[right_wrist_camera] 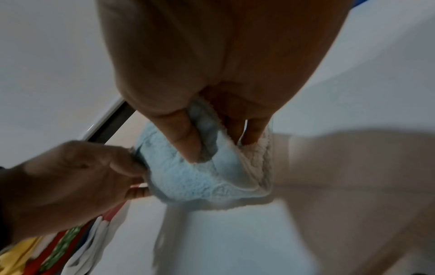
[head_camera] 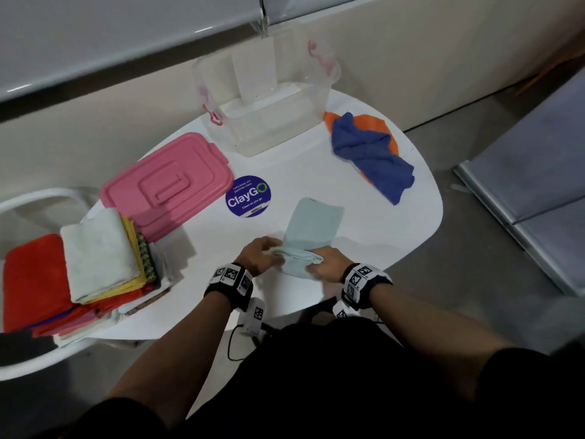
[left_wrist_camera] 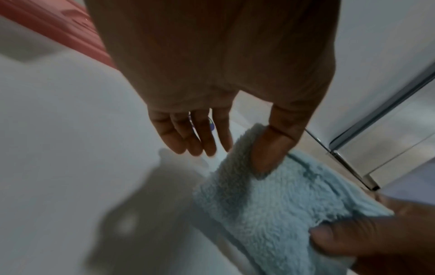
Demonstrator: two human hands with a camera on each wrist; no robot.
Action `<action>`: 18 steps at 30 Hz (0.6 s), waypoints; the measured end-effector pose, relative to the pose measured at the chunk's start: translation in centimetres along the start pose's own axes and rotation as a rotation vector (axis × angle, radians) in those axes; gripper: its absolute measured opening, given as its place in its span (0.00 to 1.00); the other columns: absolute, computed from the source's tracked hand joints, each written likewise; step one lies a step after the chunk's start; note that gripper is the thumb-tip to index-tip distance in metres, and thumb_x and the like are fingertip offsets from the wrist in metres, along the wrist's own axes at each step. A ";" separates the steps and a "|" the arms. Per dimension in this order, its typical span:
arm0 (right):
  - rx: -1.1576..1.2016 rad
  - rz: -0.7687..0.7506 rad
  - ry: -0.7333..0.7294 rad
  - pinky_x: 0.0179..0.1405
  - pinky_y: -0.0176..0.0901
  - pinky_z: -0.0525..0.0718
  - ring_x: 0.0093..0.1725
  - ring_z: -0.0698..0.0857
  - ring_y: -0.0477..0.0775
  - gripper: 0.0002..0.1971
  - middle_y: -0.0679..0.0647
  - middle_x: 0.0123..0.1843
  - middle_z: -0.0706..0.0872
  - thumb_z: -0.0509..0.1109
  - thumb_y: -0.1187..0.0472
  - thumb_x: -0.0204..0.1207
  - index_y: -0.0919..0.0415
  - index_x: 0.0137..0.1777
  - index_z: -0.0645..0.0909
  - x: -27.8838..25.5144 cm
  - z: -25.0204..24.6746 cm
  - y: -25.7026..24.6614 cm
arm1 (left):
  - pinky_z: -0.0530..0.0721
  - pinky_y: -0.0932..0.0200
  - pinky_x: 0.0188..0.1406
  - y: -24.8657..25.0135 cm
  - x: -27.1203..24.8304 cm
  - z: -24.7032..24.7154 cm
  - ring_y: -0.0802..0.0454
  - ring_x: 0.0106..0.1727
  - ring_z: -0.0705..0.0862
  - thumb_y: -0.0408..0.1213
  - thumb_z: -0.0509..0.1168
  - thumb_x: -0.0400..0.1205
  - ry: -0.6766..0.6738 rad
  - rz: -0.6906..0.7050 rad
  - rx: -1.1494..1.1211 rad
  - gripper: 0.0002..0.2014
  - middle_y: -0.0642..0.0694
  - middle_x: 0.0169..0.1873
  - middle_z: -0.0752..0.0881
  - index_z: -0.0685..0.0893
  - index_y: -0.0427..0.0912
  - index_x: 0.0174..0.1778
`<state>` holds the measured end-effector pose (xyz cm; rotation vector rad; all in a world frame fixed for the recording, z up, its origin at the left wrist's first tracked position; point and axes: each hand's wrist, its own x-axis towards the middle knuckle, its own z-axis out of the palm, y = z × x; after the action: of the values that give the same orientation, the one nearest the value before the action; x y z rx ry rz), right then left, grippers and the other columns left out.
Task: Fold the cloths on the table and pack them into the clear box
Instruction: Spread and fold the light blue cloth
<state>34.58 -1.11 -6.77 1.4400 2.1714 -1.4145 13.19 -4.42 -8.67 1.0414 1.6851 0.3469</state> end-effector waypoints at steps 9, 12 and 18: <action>0.293 0.235 0.222 0.57 0.43 0.77 0.60 0.83 0.58 0.16 0.56 0.62 0.86 0.66 0.61 0.78 0.57 0.66 0.81 -0.3 -1.2 3.6 | 0.76 0.54 0.45 1.4 1.1 4.1 0.39 0.49 0.85 0.52 0.57 0.87 0.041 0.102 0.132 0.14 0.43 0.45 0.87 0.75 0.44 0.58; 0.260 0.325 0.181 0.64 0.47 0.76 0.68 0.80 0.63 0.19 0.61 0.70 0.82 0.62 0.56 0.82 0.58 0.72 0.74 0.1 -1.1 4.0 | 0.80 0.47 0.45 2.0 1.9 5.1 0.33 0.46 0.85 0.59 0.49 0.81 0.086 0.110 0.227 0.22 0.35 0.43 0.87 0.73 0.46 0.59; 0.233 0.465 0.307 0.54 0.52 0.80 0.60 0.81 0.69 0.19 0.64 0.63 0.79 0.64 0.62 0.78 0.61 0.67 0.66 1.0 -1.1 3.4 | 0.82 0.49 0.49 2.7 3.2 5.3 0.35 0.52 0.85 0.51 0.62 0.83 0.133 -0.017 0.237 0.14 0.37 0.48 0.88 0.79 0.44 0.56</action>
<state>37.07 0.63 -8.89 2.1961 1.6815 -1.3708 18.97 -1.78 -10.96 1.1979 1.8868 0.2116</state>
